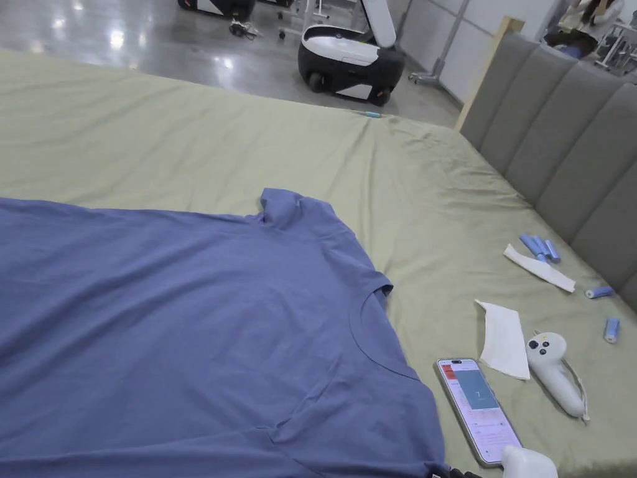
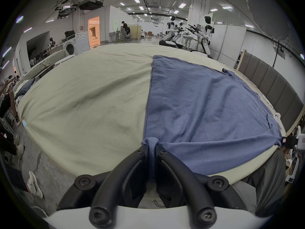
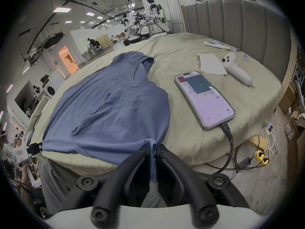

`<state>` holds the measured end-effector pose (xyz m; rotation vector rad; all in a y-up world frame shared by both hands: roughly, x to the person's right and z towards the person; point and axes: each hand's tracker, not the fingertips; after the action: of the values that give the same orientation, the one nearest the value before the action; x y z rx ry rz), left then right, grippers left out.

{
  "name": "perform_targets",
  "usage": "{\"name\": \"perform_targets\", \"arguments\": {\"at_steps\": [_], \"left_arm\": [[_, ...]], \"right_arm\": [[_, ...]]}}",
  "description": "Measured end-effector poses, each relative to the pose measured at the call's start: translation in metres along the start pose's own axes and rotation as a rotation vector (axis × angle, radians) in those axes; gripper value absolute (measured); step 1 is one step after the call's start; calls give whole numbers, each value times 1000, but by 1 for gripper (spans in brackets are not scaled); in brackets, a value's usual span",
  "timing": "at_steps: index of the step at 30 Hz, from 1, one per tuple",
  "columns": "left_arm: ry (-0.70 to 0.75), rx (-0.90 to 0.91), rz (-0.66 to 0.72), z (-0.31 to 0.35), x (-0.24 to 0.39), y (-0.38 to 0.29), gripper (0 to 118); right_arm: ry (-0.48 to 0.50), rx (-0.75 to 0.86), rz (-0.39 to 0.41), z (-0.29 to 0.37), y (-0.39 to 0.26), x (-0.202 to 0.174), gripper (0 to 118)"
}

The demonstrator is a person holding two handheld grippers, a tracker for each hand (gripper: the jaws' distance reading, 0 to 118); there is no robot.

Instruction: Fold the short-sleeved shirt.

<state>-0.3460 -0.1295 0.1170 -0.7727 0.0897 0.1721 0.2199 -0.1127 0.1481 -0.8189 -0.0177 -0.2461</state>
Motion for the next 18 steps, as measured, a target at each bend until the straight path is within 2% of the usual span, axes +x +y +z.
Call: {"name": "perform_targets", "arguments": {"at_steps": [4,6,10,13,18], "left_arm": [[8,7,1,4,2,2,7],[-19,121,-17,20,3,2,5],[-89,180,81,23,-2,38,5],[-88,206,84,15,6,81,5],[-107,205,121,-34,-5,147,5]], "right_arm": [[5,42,21,9,3,-9,7],[34,96,13,15,13,-11,7],[59,150,22,8,52,-16,7],[81,183,35,-17,92,-24,7],[61,176,80,-85,162,-46,7]]}}
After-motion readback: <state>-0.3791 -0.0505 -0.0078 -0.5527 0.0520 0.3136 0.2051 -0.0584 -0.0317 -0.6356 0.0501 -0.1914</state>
